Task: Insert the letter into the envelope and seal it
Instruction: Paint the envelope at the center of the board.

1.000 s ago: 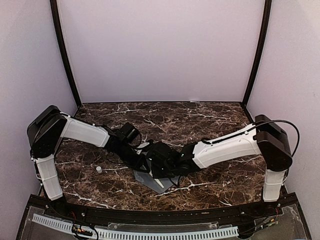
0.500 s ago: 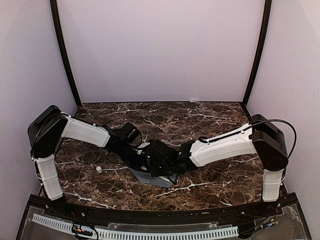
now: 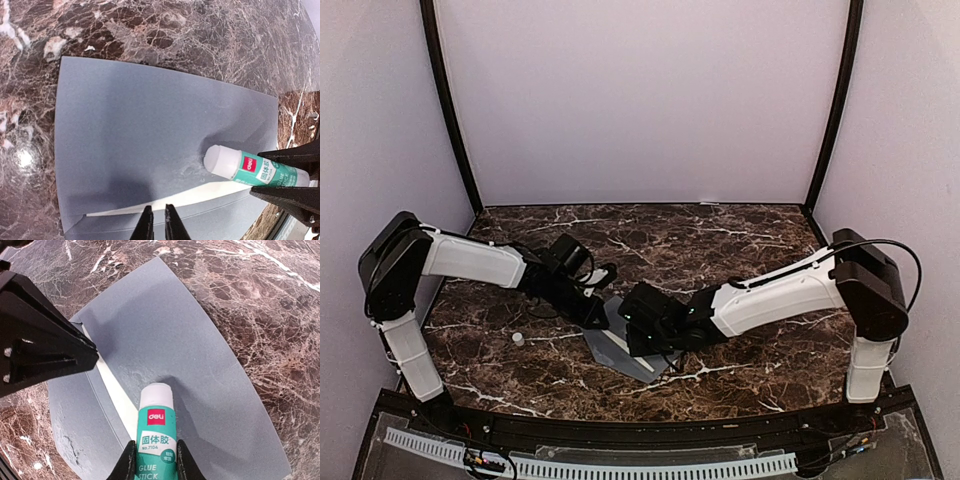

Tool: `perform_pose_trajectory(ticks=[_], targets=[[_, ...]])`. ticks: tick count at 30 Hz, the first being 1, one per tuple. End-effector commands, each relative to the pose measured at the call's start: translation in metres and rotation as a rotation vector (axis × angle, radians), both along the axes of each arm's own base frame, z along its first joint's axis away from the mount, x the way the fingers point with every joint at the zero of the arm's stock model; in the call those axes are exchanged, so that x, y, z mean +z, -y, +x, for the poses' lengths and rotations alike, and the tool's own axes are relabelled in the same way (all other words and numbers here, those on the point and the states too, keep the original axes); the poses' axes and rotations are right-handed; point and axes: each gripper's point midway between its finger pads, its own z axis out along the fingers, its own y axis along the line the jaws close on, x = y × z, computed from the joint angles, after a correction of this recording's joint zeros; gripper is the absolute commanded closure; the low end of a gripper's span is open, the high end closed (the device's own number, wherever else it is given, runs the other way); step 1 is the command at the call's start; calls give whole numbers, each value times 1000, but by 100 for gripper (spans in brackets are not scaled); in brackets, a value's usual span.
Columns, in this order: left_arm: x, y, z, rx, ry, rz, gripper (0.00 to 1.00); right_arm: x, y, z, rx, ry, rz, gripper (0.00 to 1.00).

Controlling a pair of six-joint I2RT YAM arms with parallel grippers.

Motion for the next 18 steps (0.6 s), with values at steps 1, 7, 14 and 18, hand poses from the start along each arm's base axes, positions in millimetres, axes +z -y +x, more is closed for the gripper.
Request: perform_pose_trajectory(ticks=[1,7,14,18], targets=[[5,-9,1,1,45,26,90,-23,28,-19,1,-77,-95,100],[2,-5,3,5,40,7,90,-26,28,-27,12,-89,-103,100],[-9,7,18,18,29,19,91,-24,30,-32,15,-94,-114,100],[-33,1,14,28,-27,75,92,-24,35,-36,22,-96,-119,100]])
